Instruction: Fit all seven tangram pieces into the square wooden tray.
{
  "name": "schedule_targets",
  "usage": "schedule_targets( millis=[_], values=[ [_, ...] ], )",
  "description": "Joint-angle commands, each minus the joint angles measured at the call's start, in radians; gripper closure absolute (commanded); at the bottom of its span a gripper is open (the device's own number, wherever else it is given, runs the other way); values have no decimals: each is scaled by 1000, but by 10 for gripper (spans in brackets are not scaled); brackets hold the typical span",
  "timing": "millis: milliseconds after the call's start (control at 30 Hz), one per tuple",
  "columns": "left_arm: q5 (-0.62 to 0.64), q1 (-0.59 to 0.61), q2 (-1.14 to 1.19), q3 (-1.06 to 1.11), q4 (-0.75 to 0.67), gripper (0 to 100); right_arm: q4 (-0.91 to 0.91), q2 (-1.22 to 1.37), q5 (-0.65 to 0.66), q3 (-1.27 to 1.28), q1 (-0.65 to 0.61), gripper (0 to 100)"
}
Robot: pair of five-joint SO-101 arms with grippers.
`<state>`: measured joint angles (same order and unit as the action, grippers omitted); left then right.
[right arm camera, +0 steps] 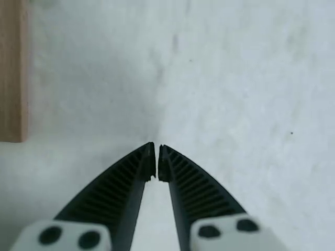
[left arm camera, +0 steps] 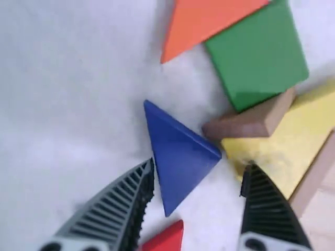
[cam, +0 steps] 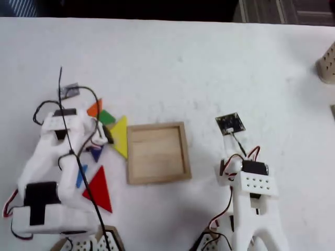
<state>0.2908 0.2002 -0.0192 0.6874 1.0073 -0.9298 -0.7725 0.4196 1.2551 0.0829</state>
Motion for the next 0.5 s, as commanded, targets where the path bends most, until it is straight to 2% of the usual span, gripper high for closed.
schedule_targets(
  millis=[0,200,367,467],
  values=[
    [41,64,143,-138,21,744,12,-27,12,-5,10,981],
    [32,88,275,-275,155,745,10,-27,12,-5,10,981],
    [-48,85,229,-258,160,745,10,-27,12,-5,10,981],
    [-72,74,150,-176,101,742,12,-27,12,-5,10,981]
  ],
)
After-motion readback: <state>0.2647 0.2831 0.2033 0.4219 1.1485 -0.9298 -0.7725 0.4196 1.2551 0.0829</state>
